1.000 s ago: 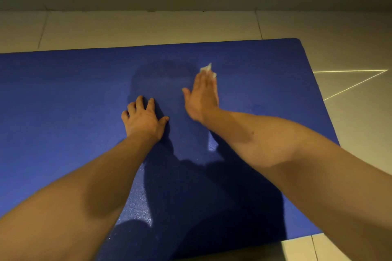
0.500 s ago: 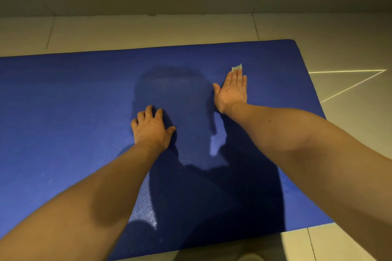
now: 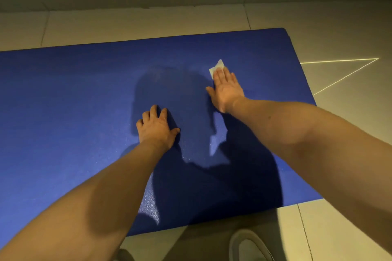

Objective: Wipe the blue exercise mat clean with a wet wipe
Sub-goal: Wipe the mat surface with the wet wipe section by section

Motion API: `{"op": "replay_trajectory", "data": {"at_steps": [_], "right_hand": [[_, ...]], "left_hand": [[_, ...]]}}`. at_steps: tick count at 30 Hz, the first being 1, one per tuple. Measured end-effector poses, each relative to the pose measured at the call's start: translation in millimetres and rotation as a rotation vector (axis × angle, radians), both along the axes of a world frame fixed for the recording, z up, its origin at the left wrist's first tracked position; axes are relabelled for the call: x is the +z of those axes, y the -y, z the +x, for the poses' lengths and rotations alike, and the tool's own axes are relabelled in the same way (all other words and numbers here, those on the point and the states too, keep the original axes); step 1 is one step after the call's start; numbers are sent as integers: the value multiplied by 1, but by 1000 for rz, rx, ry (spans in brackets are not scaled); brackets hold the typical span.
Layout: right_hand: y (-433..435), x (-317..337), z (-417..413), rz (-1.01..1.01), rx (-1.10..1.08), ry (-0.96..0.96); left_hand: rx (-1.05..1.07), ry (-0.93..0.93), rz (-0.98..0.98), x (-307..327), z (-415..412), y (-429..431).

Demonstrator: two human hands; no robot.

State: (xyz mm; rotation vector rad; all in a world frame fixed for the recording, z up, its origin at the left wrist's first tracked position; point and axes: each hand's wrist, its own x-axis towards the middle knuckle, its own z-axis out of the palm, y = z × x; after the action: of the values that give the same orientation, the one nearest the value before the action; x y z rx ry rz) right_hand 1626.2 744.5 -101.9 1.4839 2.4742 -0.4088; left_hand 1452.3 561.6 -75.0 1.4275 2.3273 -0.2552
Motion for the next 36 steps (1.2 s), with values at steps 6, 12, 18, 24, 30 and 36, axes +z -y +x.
{"op": "replay_trajectory", "data": {"at_steps": [6, 12, 18, 24, 30, 36], "right_hand": [[29, -5, -33, 14, -109, -144], [99, -4, -46, 19, 183, -123], [50, -2, 7, 33, 68, -13], [55, 4, 6, -47, -138, -87], [131, 5, -34, 17, 160, -79], [90, -4, 10, 55, 161, 7]], "left_hand": [[9, 9, -13, -1, 7, 5], [11, 38, -44, 1, 16, 9], [-24, 17, -101, 3, 18, 16], [-20, 12, -91, 2, 21, 20], [-6, 15, -60, -1, 23, 24], [-2, 2, -65, 0, 29, 29]]}}
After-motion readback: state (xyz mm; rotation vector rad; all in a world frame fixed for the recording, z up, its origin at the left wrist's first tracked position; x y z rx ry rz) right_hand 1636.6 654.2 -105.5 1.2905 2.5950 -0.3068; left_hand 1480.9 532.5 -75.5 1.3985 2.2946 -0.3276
